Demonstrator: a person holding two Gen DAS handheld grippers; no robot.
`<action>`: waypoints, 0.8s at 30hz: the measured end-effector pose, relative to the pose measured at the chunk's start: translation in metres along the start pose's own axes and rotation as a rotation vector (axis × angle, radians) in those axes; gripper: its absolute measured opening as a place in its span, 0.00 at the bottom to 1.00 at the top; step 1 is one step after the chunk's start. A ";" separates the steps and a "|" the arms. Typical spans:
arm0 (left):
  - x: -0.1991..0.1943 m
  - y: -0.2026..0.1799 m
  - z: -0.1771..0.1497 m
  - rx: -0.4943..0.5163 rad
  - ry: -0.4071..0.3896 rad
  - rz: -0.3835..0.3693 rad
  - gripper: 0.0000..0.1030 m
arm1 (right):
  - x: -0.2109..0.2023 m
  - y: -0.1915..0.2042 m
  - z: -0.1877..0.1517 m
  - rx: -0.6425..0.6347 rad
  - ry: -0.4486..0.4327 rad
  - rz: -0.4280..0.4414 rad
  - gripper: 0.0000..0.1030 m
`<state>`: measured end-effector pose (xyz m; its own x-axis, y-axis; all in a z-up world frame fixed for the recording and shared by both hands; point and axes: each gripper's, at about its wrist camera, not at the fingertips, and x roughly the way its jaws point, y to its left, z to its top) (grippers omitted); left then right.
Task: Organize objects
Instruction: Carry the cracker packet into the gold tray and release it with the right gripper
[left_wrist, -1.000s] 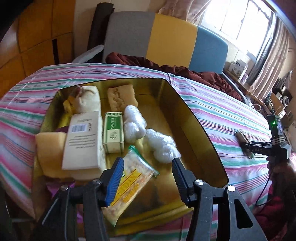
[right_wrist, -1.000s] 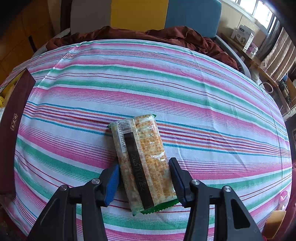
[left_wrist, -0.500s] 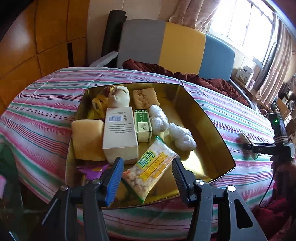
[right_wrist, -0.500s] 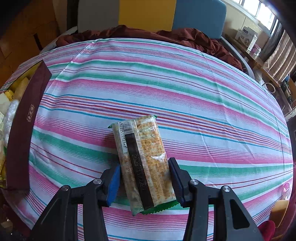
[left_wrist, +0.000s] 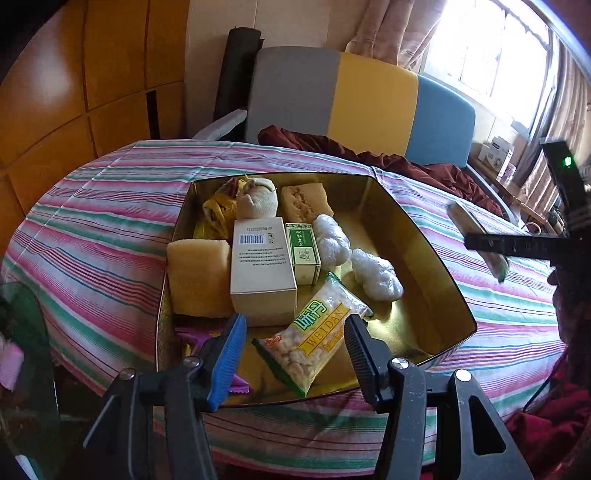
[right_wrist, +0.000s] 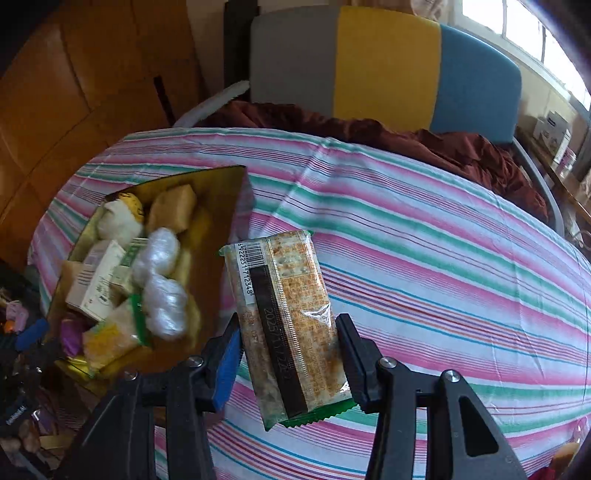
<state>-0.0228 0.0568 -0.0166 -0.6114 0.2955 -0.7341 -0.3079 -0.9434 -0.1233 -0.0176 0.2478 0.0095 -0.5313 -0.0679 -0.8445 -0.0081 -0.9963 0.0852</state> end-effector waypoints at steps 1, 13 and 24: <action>0.000 0.001 0.000 -0.004 0.002 0.000 0.55 | 0.001 0.012 0.007 -0.017 -0.003 0.020 0.48; -0.005 0.020 -0.004 -0.058 -0.006 0.005 0.55 | 0.059 0.090 0.059 -0.108 0.062 0.057 0.48; -0.003 0.031 -0.007 -0.088 0.002 0.008 0.61 | 0.113 0.096 0.055 -0.130 0.169 -0.070 0.48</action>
<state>-0.0251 0.0261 -0.0230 -0.6120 0.2880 -0.7365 -0.2383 -0.9552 -0.1755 -0.1247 0.1472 -0.0484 -0.3833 0.0051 -0.9236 0.0748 -0.9965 -0.0366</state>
